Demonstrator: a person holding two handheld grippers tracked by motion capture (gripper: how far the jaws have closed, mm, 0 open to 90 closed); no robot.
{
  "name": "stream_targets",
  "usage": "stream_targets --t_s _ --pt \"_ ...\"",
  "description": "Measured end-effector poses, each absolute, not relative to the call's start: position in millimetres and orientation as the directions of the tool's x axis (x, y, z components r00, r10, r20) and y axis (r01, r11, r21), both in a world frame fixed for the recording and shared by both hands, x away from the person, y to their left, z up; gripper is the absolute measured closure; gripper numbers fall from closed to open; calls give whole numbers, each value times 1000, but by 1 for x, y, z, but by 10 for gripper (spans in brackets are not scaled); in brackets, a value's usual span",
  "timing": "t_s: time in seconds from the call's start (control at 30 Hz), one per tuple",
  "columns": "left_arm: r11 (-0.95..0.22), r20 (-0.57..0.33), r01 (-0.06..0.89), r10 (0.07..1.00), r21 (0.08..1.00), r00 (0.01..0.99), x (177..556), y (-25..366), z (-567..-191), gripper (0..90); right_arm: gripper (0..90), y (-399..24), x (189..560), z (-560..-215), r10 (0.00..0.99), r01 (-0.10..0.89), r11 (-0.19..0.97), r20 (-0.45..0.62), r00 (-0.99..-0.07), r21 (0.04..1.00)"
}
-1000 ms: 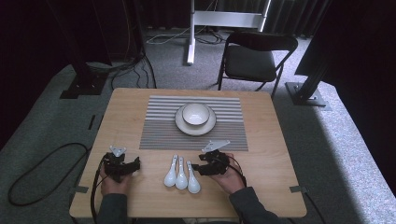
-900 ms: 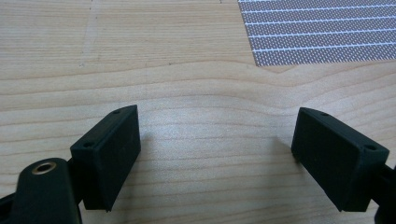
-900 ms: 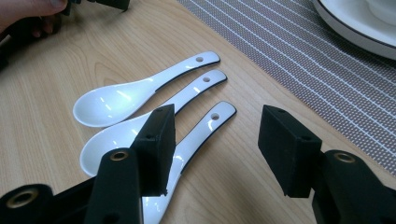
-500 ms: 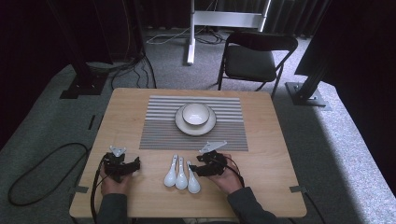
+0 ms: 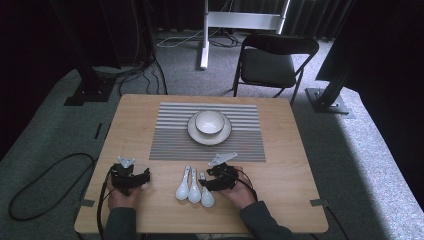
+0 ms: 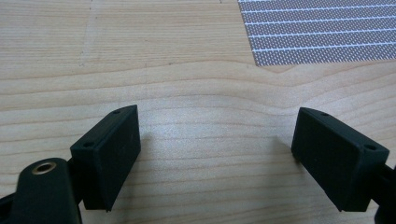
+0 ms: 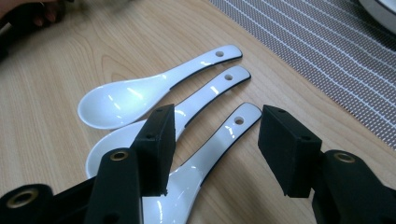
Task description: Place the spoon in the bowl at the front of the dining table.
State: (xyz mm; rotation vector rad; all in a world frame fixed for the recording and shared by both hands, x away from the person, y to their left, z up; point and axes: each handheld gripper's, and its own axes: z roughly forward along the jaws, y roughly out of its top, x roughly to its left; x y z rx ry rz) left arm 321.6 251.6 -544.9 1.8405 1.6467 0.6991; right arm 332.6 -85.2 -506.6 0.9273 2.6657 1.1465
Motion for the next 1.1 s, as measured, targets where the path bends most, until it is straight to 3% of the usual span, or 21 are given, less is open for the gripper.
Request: stream_targets --t_s 1.1 --pt "-82 10 698 994 711 107 321 251 -545 161 506 -72 329 -525 571 500 594 108 -814 630"
